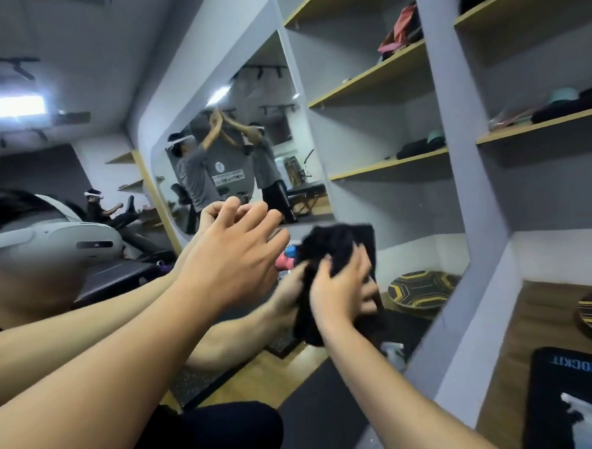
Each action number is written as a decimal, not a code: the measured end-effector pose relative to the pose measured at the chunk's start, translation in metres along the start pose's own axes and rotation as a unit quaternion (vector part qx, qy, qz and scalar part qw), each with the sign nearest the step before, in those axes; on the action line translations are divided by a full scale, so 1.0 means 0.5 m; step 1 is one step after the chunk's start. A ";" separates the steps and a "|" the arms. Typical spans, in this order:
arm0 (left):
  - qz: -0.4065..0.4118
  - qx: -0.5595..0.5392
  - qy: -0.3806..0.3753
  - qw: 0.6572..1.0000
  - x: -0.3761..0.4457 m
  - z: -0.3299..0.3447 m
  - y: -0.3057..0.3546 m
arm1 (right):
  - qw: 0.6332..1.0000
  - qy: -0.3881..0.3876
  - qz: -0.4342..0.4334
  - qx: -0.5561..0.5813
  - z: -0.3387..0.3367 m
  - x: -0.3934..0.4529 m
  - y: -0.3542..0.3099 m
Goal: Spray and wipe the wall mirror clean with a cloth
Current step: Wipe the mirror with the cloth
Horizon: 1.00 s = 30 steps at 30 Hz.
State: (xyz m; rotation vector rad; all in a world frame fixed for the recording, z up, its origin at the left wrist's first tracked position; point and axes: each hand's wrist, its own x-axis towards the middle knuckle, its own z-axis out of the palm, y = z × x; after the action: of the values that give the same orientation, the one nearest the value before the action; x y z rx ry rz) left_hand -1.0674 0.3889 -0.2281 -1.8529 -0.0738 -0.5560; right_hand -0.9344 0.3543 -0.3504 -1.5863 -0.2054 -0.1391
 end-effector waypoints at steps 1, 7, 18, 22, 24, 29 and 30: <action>-0.005 -0.007 0.006 1.000 0.000 -0.002 0.001 | 0.997 -0.009 -0.076 0.007 -0.003 0.002 -0.061; -0.041 -0.047 0.040 0.997 0.006 -0.004 -0.002 | 0.921 -0.092 -0.378 0.007 -0.044 0.077 -0.258; -0.018 -0.069 0.026 0.997 0.001 0.012 -0.001 | 0.999 -0.009 -0.037 -0.024 0.003 -0.043 0.152; -0.017 -0.070 0.013 0.997 0.002 0.009 -0.002 | 0.992 -0.041 0.106 -0.045 -0.013 -0.064 0.240; -0.015 -0.082 0.008 0.996 -0.002 0.009 -0.006 | 0.984 -0.063 0.166 -0.026 -0.026 -0.056 0.260; -0.002 -0.090 -0.037 0.995 0.004 0.014 -0.014 | 0.972 -0.093 0.214 0.017 -0.037 -0.056 0.311; -0.002 -0.086 -0.041 0.995 0.006 0.019 -0.016 | 0.973 -0.090 0.210 0.017 -0.035 -0.057 0.319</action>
State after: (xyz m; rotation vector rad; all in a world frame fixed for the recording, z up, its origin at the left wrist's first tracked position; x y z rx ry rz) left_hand -1.0644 0.3995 -0.2222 -2.0442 -0.0870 -0.5015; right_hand -0.9269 0.3326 -0.5119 -1.5749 -0.0085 0.3378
